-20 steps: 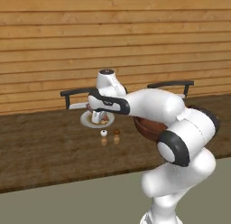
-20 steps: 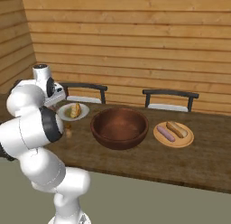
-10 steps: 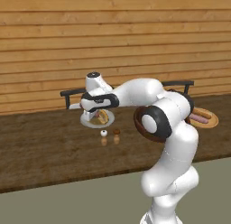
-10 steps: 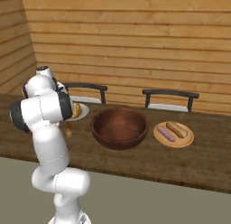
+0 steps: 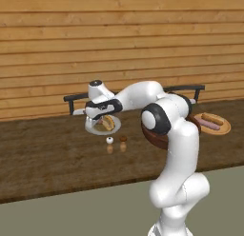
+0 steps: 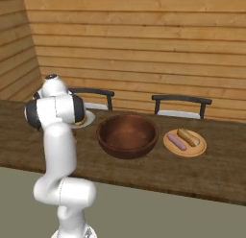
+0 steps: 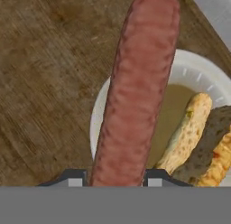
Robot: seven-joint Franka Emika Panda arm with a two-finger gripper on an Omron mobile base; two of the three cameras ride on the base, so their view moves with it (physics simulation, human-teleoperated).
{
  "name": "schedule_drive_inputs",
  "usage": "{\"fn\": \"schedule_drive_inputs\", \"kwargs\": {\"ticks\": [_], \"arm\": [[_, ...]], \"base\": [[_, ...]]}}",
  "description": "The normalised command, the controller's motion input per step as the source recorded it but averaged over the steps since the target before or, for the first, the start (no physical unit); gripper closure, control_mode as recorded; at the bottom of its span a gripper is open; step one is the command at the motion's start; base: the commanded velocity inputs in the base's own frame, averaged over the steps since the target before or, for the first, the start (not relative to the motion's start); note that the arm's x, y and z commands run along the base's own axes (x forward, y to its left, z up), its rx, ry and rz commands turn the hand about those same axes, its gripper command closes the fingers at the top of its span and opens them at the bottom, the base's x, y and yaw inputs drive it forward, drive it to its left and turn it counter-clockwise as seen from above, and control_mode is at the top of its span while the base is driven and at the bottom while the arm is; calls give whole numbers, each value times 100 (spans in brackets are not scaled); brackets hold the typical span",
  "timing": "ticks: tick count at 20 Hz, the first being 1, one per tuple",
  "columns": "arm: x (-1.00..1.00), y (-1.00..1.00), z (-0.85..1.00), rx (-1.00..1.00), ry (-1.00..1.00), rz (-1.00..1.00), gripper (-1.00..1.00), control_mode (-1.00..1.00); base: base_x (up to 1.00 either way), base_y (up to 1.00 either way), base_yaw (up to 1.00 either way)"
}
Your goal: Place one bun and one sausage from the bowl on each plate.
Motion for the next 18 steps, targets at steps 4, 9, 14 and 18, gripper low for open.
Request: {"fn": "schedule_drive_inputs", "kwargs": {"ticks": [4,9,14,18], "arm": [[30,3,-8,-5,3,-8,100,-100],[0,-8,-15,-1,4,-18,100,-100],[0,-1,-50,0,3,-18,100,-100],[19,14,-23,0,0,-14,100,-100]], "base": [[0,0,0],[0,0,0],[0,0,0],[0,0,0]]}}
